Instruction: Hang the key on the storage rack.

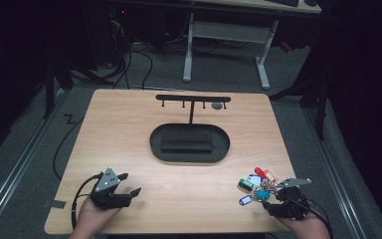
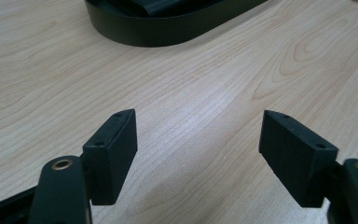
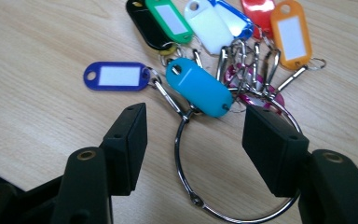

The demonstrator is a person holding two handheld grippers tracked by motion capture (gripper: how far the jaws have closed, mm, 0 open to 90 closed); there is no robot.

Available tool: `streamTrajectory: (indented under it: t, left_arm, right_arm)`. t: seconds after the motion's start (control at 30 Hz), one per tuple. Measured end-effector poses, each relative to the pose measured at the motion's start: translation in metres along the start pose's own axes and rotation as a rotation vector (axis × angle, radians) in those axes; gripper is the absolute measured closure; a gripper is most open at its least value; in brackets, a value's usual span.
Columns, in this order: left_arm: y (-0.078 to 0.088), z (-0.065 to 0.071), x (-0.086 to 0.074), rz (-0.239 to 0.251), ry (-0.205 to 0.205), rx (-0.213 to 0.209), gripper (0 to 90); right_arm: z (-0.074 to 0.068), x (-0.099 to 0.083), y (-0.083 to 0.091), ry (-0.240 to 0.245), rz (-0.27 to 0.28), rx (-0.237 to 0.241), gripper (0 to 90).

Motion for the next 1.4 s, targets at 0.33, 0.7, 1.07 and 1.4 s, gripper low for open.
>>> streamTrajectory:
  t: [0.33,0.7,1.07,1.4]
  left_arm:
    - [0.005,0.004,0.000,-0.013,-0.027,0.009,28.5]
    - [0.010,0.007,-0.005,-0.021,-0.043,-0.002,29.2]
    - [0.012,0.009,-0.004,-0.010,-0.068,-0.002,30.0]
    - [0.013,0.010,-0.002,0.003,-0.073,-0.006,29.6]
  right_arm:
    - [-0.011,0.014,-0.006,0.125,-0.176,0.021,41.8]
    - [-0.012,0.015,-0.023,0.219,-0.376,0.045,51.6]
    - [-0.009,0.025,-0.029,0.265,-0.465,0.064,65.3]
    - [-0.012,0.032,-0.033,0.326,-0.502,0.073,86.7]
Point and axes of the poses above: each handheld gripper's, and its own axes: y roughly backward along the jaws, x roughly out of its top, z roughly to its right, the point moved 1 cm from there along -y, roughly forward along the jaws, and after that the axes turned 1 degree about -z, right-handed, at the moved point
